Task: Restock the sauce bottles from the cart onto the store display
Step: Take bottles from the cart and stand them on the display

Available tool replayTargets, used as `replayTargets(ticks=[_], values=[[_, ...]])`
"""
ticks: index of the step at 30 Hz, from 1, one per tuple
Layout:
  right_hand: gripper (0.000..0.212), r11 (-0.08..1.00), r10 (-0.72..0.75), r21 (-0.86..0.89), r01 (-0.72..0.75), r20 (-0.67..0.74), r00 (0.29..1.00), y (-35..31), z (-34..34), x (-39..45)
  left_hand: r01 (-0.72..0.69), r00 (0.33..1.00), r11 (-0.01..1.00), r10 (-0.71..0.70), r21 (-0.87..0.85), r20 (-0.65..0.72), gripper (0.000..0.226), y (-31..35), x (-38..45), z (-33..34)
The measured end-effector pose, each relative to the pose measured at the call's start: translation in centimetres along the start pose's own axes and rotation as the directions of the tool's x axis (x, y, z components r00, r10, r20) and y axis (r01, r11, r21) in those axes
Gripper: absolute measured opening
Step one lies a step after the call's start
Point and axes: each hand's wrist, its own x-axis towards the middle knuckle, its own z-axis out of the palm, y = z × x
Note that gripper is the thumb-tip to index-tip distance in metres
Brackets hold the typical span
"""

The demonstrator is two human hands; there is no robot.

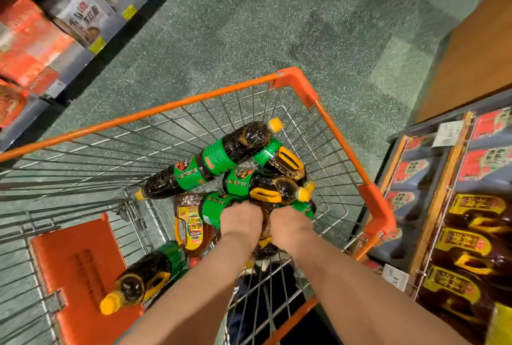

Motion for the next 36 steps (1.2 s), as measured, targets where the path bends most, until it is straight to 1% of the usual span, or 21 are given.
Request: replayTargets(ticks=[3,6,8,10,12,14,16,19,22,24,25,27,29,31,33,34,36], values=[[0.027,0.999,-0.015,0.030,0.017,-0.045,0.999,-0.8,-0.4,-1.2,0.054,0.998,0.998,-0.054,-0.034,0.018,0.038,-1.3,-1.1,-0.6],[0.024,0.992,-0.055,0.103,0.069,-0.130,0.990,-1.3,-1.5,-2.8,0.129,0.992,0.985,-0.126,-0.116,0.031,0.039,-2.5,-2.6,-2.1],[0.036,0.982,-0.089,0.151,0.118,-0.186,0.979,-1.1,-2.7,-4.3,0.156,0.988,0.974,-0.153,-0.167,0.031,0.036,-2.9,-4.1,-3.5],[0.046,0.965,-0.121,0.196,0.173,-0.250,0.961,-0.4,-4.2,-6.1,0.149,0.989,0.969,-0.150,-0.198,0.007,0.032,-2.9,-6.0,-5.4],[0.048,0.938,-0.133,0.270,0.220,-0.307,0.942,0.7,-5.7,-7.9,0.142,0.988,0.966,-0.152,-0.218,-0.031,0.032,-2.4,-8.1,-7.7],[0.046,0.906,-0.104,0.349,0.238,-0.364,0.926,1.9,-7.3,-10.0,0.131,0.986,0.970,-0.149,-0.206,-0.076,0.033,-1.6,-10.3,-10.4],[0.040,0.881,-0.041,0.407,0.240,-0.440,0.897,3.0,-9.1,-12.3,0.101,0.983,0.978,-0.126,-0.182,-0.132,0.033,-0.5,-12.6,-13.2],[0.044,0.874,0.089,0.447,0.193,-0.536,0.839,4.5,-12.0,-16.0,0.050,0.970,0.988,-0.083,-0.144,-0.227,0.034,1.5,-16.0,-17.3],[0.049,0.847,0.246,0.513,0.142,-0.614,0.750,6.7,-14.9,-20.0,-0.012,0.941,0.995,-0.023,-0.101,-0.336,0.033,4.3,-19.8,-21.1],[0.051,0.834,0.317,0.533,0.141,-0.673,0.668,8.8,-16.6,-23.3,-0.075,0.914,0.993,0.031,-0.093,-0.404,0.034,6.6,-22.3,-23.6],[0.050,0.837,0.333,0.530,0.136,-0.690,0.642,9.7,-17.4,-24.6,-0.102,0.906,0.991,0.057,-0.086,-0.419,0.033,7.4,-23.1,-24.4],[0.041,0.834,0.363,0.537,0.125,-0.705,0.609,11.6,-18.6,-27.4,-0.166,0.892,0.985,0.131,-0.043,-0.433,0.032,9.1,-24.9,-26.3],[0.032,0.824,0.387,0.551,0.134,-0.720,0.576,14.3,-19.2,-30.9,-0.252,0.859,0.966,0.249,0.054,-0.447,0.031,11.4,-26.8,-28.1],[0.029,0.860,0.369,0.499,0.105,-0.751,0.548,17.1,-19.2,-33.7,-0.346,0.816,0.923,0.385,0.169,-0.431,0.030,14.1,-28.5,-29.7],[0.027,0.900,0.335,0.431,0.070,-0.784,0.523,20.0,-18.8,-36.2,-0.410,0.761,0.874,0.486,0.261,-0.430,0.029,17.0,-30.1,-31.4],[0.028,0.911,0.324,0.409,0.055,-0.791,0.519,21.4,-18.5,-37.4,-0.429,0.741,0.855,0.518,0.291,-0.429,0.032,18.5,-30.7,-32.2],[0.031,0.916,0.320,0.398,0.043,-0.793,0.518,24.3,-17.9,-40.3,-0.465,0.712,0.818,0.572,0.338,-0.407,0.048,21.5,-31.5,-33.6]])
